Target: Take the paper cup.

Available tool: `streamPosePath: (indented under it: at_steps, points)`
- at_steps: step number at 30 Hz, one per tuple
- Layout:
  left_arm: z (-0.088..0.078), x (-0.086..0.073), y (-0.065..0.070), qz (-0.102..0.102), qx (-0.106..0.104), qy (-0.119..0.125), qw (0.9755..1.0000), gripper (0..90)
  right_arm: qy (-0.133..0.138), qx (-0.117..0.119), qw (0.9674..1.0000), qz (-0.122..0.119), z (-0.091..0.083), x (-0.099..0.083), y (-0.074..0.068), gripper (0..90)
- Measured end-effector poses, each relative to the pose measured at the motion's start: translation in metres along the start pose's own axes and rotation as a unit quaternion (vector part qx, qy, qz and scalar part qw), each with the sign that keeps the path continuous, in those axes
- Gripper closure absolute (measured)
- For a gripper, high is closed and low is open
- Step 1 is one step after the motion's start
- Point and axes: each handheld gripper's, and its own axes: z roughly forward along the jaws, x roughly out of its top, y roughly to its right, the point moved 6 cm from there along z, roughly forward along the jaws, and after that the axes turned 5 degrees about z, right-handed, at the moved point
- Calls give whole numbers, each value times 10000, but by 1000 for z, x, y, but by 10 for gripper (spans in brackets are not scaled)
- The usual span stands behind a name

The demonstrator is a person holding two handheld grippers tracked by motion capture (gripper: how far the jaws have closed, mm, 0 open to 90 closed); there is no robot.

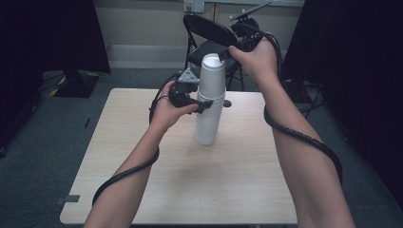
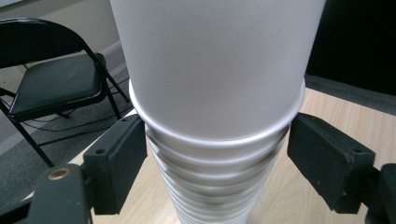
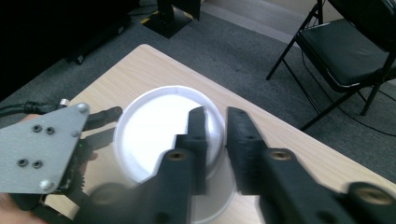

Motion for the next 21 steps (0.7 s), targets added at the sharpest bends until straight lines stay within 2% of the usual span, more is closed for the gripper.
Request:
streamPosePath:
  at_steps: [5, 8, 13, 21]
  points:
    - [0, 0, 1, 2, -45, 9, 10000, 205, -5, -69, 10000, 5, -2, 2, 1, 895]
    - [0, 1, 1, -21, -48, 16, 10000, 202, 5, -55, 9999, 86, -3, 3, 2, 900]
    - [-1, 0, 1, 62, -55, 8, 10000, 199, -39, -18, 9999, 137, -3, 4, 2, 900]
    - [-2, -1, -1, 14, -78, 83, 9999, 201, 101, -13, 9997, 237, -14, 11, 4, 900]
